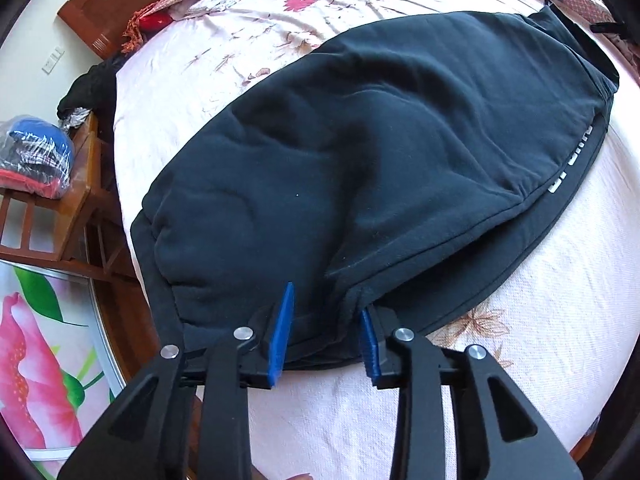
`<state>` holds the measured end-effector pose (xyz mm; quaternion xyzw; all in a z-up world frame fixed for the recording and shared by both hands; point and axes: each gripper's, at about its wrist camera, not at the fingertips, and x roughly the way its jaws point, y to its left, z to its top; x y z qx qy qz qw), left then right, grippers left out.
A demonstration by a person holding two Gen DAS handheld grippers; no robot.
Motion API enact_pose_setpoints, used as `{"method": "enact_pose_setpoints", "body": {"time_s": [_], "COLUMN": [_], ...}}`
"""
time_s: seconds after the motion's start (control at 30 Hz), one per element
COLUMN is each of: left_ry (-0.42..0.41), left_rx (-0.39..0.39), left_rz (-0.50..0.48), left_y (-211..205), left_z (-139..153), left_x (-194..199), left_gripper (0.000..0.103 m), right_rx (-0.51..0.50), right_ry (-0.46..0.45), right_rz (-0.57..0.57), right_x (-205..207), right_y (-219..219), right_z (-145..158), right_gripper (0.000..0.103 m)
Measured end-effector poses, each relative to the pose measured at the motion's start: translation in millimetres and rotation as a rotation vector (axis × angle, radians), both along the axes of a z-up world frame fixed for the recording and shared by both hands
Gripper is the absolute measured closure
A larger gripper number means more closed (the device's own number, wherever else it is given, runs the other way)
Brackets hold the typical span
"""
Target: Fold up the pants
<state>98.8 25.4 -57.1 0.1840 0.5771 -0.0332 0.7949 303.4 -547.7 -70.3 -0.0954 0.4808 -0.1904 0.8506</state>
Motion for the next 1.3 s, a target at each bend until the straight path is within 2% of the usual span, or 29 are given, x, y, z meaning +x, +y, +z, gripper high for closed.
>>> {"method": "enact_pose_setpoints", "body": {"time_s": [0.03, 0.1, 0.13, 0.2, 0.27, 0.33, 0.4, 0.47, 0.5, 0.57, 0.63, 0.7, 0.73, 0.8, 0.83, 0.9, 1.0, 1.03, 1.07, 1.17, 1.3], "left_ry": [0.001, -0.002, -0.002, -0.002, 0.0, 0.005, 0.0, -0.002, -0.002, -0.009, -0.011, -0.01, -0.013, -0.015, -0.015, -0.017, -0.025, -0.026, -0.026, -0.024, -0.02], "left_rx": [0.004, 0.016, 0.02, 0.03, 0.043, 0.047, 0.057, 0.05, 0.047, 0.049, 0.046, 0.035, 0.039, 0.033, 0.036, 0.045, 0.051, 0.048, 0.046, 0.049, 0.046], "left_rz": [0.001, -0.004, -0.004, -0.009, -0.014, -0.015, -0.02, -0.016, -0.016, -0.018, -0.01, 0.002, 0.008, 0.005, 0.002, -0.007, -0.013, -0.012, -0.009, -0.012, -0.011], "left_y": [0, -1, -2, -3, -4, -6, -7, -7, -6, -7, -6, -5, -4, -2, -2, -3, -4, -3, -2, -2, -1], "left_z": [0, -1, -1, -1, -2, -3, -2, -1, 0, 1, 0, 1, 1, 3, 3, 3, 5, 6, 6, 3, 1], "left_x": [0, 0, -1, -1, -1, -1, -1, -2, -2, -3, -3, -3, -3, -5, -6, -6, -6, -6, -6, -7, -7], "left_gripper": [0.069, 0.068, 0.068, 0.068, 0.068, 0.068, 0.068, 0.068, 0.068, 0.067, 0.066, 0.064, 0.062, 0.062, 0.062, 0.061, 0.061, 0.061, 0.061, 0.06, 0.059], "right_rx": [0.078, 0.153, 0.182, 0.04, 0.043, 0.003, 0.029, 0.034, 0.031, 0.006, -0.113, -0.143, -0.124, -0.055, -0.063, -0.065, 0.006, 0.066, 0.084, 0.092, -0.004], "right_ry": [-0.014, -0.037, -0.03, -0.055, -0.042, -0.019, -0.011, 0.004, -0.001, -0.004, -0.01, 0.034, 0.046, -0.033, -0.045, -0.042, -0.027, -0.04, -0.06, -0.089, -0.052], "right_rz": [-0.033, -0.096, -0.083, -0.044, 0.059, 0.129, 0.178, 0.212, 0.221, 0.259, 0.27, 0.268, 0.249, 0.262, 0.259, 0.25, 0.262, 0.288, 0.304, 0.366, 0.406], "right_x": [-2, -6, -10, -18, -20, -21, -21, -21, -22, -26, -26, -17, -17, -28, -30, -31, -32, -37, -43, -55, -60], "right_y": [-15, -39, -42, -24, 1, 25, 41, 53, 57, 67, 80, 79, 77, 75, 75, 71, 66, 66, 68, 77, 91], "right_z": [4, 9, 12, 21, 22, 18, 14, 8, 5, -4, -13, -24, -24, -5, -2, -1, -6, -3, -1, 4, -7], "right_gripper": [0.103, 0.103, 0.103, 0.103, 0.103, 0.103, 0.103, 0.073, 0.047, 0.046, 0.046, 0.046, 0.046, 0.046, 0.046, 0.046, 0.046, 0.046, 0.046, 0.046, 0.046]}}
